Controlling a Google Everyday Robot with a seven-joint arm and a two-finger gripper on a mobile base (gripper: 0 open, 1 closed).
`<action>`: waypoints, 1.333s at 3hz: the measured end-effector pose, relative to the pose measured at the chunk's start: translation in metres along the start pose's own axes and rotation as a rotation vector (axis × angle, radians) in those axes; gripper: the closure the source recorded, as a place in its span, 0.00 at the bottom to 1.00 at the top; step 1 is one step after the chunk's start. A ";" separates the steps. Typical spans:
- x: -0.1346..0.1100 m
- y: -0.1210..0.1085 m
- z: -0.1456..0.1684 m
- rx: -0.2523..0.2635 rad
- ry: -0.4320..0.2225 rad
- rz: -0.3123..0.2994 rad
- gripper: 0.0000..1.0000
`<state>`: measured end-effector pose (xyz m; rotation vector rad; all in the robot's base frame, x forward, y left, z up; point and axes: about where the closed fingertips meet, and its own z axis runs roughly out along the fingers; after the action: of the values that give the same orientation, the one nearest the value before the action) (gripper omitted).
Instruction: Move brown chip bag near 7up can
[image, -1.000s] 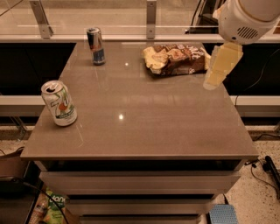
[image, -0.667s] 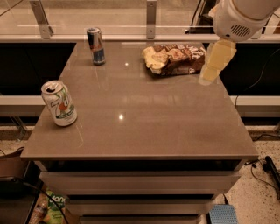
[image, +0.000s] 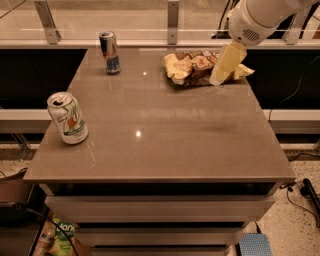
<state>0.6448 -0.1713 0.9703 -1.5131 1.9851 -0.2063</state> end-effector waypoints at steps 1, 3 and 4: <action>0.000 0.000 0.000 0.000 0.000 0.000 0.00; 0.007 -0.022 0.033 -0.033 0.058 0.026 0.00; 0.016 -0.036 0.050 -0.040 0.070 0.051 0.00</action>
Offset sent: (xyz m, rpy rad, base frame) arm 0.0333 -0.0035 -0.0145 -0.0342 0.0562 -0.0420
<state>0.6999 -0.1851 0.9416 -1.4969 2.0918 -0.2023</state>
